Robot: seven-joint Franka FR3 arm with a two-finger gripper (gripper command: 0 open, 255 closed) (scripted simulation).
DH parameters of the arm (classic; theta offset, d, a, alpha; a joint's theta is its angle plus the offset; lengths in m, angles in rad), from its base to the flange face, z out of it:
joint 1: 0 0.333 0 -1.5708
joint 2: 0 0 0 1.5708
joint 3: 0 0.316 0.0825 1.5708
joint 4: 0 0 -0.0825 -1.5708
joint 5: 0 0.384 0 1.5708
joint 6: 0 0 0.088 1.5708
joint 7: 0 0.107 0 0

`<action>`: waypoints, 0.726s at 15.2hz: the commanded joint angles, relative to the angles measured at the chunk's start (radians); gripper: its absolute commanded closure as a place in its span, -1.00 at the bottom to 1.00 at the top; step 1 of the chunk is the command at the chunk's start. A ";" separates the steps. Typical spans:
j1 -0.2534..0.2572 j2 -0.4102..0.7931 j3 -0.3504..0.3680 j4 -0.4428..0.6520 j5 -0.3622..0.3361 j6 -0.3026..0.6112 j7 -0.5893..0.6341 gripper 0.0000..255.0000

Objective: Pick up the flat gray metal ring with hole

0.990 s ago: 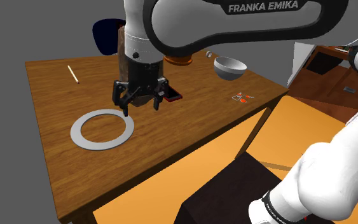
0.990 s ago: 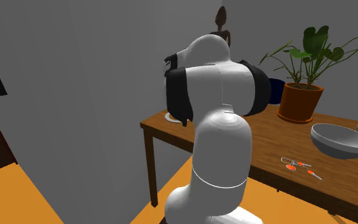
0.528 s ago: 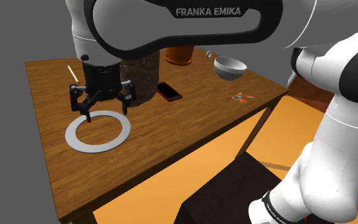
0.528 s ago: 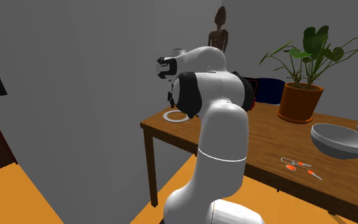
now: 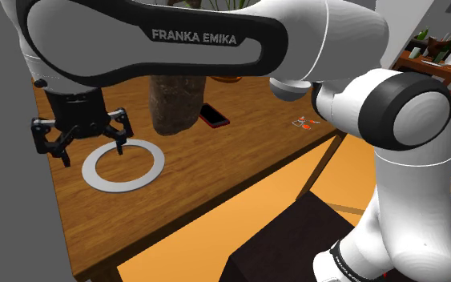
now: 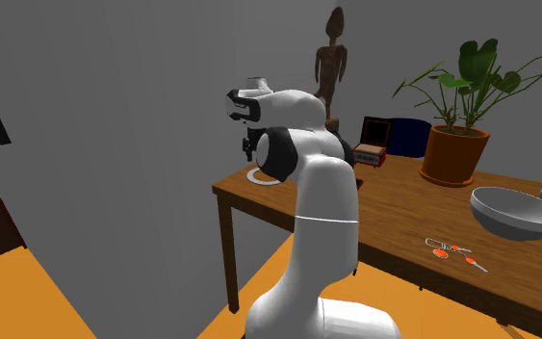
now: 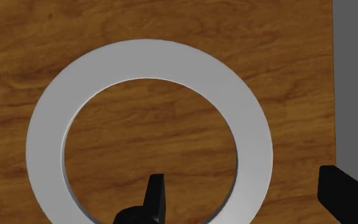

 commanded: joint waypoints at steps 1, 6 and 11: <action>-0.002 0.002 -0.001 -0.022 -0.002 0.024 0.004 -1.00; -0.016 -0.005 -0.001 -0.096 -0.001 0.089 0.009 -1.00; -0.015 -0.004 -0.001 -0.092 -0.001 0.086 0.008 1.00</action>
